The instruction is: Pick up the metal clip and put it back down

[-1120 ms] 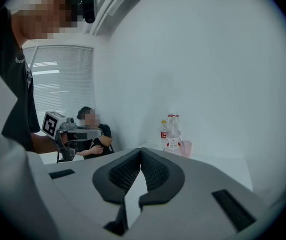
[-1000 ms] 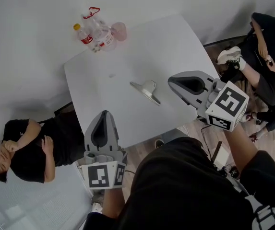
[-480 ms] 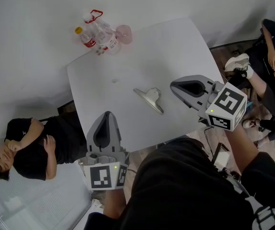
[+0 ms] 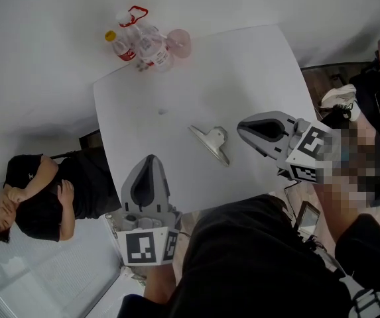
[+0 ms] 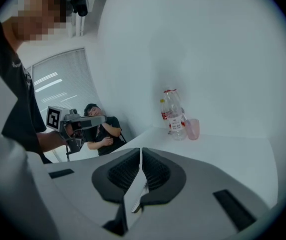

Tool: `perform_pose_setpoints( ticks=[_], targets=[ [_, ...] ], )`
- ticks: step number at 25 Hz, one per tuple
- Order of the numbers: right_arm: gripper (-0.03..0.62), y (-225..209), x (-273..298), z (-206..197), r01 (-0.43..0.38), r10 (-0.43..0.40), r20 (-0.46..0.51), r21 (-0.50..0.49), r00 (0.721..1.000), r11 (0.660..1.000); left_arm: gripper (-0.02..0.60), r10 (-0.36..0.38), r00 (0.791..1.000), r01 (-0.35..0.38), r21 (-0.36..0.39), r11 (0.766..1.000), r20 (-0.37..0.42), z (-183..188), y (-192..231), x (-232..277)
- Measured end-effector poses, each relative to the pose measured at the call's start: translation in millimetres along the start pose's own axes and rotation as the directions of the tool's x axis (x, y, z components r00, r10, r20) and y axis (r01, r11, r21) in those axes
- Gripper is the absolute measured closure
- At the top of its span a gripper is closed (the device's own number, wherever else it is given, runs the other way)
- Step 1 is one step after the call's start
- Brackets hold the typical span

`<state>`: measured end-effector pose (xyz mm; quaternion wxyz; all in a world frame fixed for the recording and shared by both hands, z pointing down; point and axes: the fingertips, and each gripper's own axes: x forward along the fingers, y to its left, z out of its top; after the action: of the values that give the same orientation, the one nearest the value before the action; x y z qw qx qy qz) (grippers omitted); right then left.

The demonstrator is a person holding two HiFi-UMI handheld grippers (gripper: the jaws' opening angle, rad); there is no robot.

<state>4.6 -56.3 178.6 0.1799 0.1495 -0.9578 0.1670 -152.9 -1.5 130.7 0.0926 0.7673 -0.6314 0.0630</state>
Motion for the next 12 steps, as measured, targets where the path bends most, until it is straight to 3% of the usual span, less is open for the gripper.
perform_pose_setpoints(
  ticks=[12],
  targets=[
    [0.572,-15,32,-35,-0.043,0.049,-0.079,0.082,0.996,0.996,0.563,0.052,0.994,-0.056,-0.045,0.997,-0.093,-37,20,10]
  ],
)
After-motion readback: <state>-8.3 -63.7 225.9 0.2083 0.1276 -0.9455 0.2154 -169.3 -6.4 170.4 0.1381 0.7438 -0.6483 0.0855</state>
